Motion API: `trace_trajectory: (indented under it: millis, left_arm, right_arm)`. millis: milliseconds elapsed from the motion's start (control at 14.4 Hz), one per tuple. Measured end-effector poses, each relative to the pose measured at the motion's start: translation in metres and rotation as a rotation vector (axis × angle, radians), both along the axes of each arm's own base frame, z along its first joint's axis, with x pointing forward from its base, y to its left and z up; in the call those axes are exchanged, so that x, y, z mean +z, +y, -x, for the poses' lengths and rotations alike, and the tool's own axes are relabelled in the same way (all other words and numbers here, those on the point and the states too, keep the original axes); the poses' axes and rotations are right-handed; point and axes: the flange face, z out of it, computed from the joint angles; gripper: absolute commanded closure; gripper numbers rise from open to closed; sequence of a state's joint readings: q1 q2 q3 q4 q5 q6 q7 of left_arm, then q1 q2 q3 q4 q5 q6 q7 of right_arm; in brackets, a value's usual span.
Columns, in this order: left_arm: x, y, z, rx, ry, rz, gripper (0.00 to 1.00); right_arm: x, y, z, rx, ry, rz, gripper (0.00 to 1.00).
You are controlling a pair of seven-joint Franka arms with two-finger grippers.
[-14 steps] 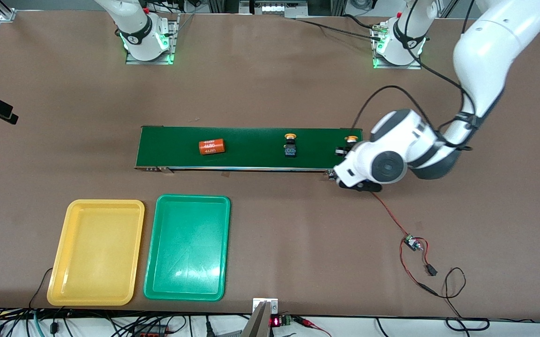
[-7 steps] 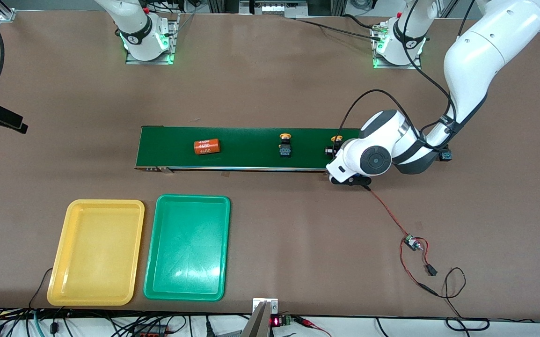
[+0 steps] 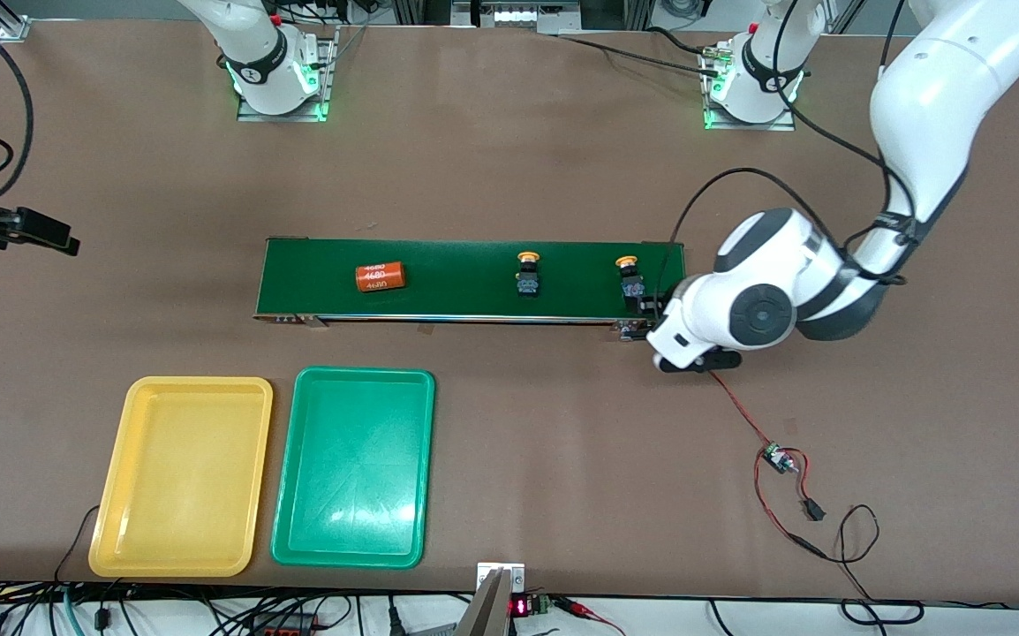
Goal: Sort buttons by color to trays
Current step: 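Place the button on the conveyor while the right gripper reaches the belt, then grasp the orange button with the right gripper while the left gripper reaches the cylinder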
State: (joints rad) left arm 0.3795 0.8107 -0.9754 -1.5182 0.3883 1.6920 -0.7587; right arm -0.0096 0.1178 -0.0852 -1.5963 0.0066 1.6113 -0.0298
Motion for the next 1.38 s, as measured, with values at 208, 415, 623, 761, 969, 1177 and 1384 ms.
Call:
trace_trajectory:
  millis: [208, 415, 623, 761, 969, 1177, 1384]
  left_arm:
    - [0.027, 0.038, -0.028, 0.059, -0.049, -0.014, 0.0]
    - [0.033, 0.087, -0.046, 0.001, -0.097, -0.051, 0.0]
    - [0.034, 0.149, -0.058, -0.084, -0.112, -0.026, 0.0]
    - [0.039, 0.186, -0.062, -0.135, -0.124, -0.041, 0.0]
    - [0.061, 0.201, -0.054, -0.154, -0.107, -0.022, 0.0]
    - [0.061, 0.21, -0.031, -0.188, -0.082, -0.045, 0.0]
    - [0.038, 0.197, 0.013, -0.187, -0.08, -0.063, 0.0]
  right_arm:
    - [-0.019, 0.04, -0.008, 0.017, 0.033, 0.005, 0.0]
    - [-0.04, 0.083, -0.015, 0.058, 0.065, 0.011, 0.0]
    - [-0.057, 0.134, -0.017, 0.051, 0.08, -0.005, 0.0]
    - [-0.068, 0.153, -0.018, 0.05, 0.098, -0.048, 0.0]
    - [-0.076, 0.186, -0.017, 0.067, 0.094, -0.065, 0.0]
    - [-0.086, 0.23, -0.012, 0.028, 0.072, -0.051, 0.0]
    - [-0.115, 0.283, 0.001, 0.003, 0.05, -0.039, 0.0]
